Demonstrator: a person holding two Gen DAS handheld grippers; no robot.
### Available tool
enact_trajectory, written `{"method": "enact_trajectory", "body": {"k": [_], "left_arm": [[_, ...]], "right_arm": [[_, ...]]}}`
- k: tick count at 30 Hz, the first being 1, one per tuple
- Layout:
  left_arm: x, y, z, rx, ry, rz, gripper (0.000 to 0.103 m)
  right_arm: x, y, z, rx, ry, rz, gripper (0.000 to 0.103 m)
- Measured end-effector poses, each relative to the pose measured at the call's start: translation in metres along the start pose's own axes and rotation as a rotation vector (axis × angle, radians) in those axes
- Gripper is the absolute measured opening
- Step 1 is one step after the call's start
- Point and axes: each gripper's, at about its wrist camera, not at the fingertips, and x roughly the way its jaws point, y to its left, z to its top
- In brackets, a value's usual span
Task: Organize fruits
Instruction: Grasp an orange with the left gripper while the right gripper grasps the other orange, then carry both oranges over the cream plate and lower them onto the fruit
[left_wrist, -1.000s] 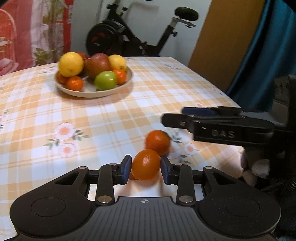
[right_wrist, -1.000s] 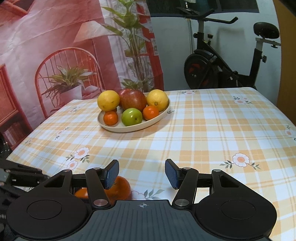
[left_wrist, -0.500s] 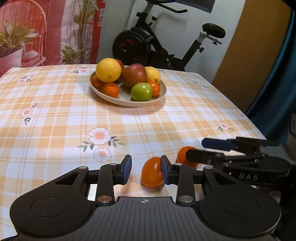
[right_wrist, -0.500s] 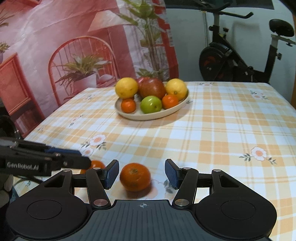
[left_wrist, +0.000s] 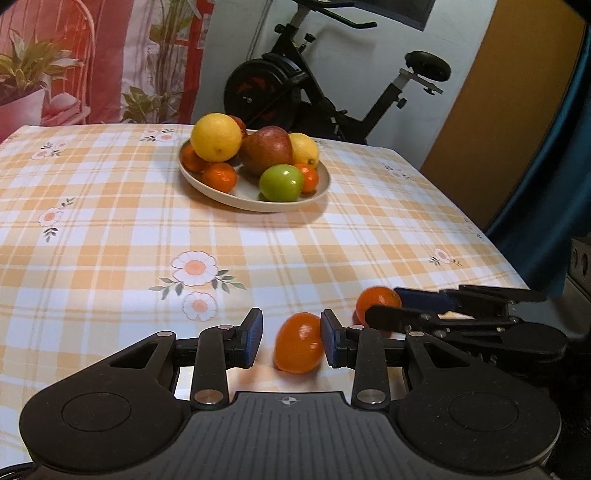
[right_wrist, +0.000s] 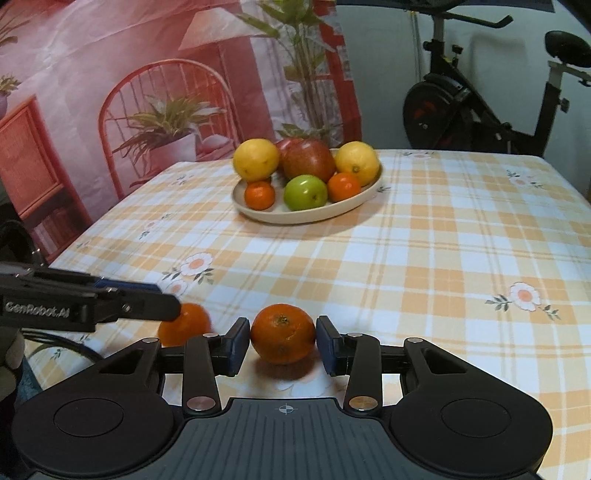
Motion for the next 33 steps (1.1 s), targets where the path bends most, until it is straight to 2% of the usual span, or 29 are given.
{"method": "enact_trajectory", "body": {"k": [6,13,15,18,26,33], "left_arm": [[0.006,-0.007,-0.006,0.030,0.037,-0.021,0.044],[0.013,-0.006,-0.008,0.040,0.069,-0.013,0.043],[0.013,-0.006,-0.009,0.040,0.069,-0.009,0.038],[0.013,-0.004,-0.008,0.032,0.064,-0.010,0.037],[0.008,-0.003,0.004,0.030,0.009,0.000,0.036],[0.012,0.008,0.047,0.042,-0.070,0.036,0.036]], "right_arm": [[-0.001,-0.007,0.000,0.017,-0.009,-0.021,0.036],[0.001,-0.007,0.001,0.016,-0.008,-0.013,0.036],[0.001,-0.007,0.000,0.019,-0.011,-0.014,0.036],[0.001,-0.007,0.000,0.021,-0.017,-0.009,0.036],[0.002,-0.006,0.006,0.020,-0.038,0.006,0.036],[0.007,-0.016,0.024,0.021,-0.069,0.008,0.036]]}}
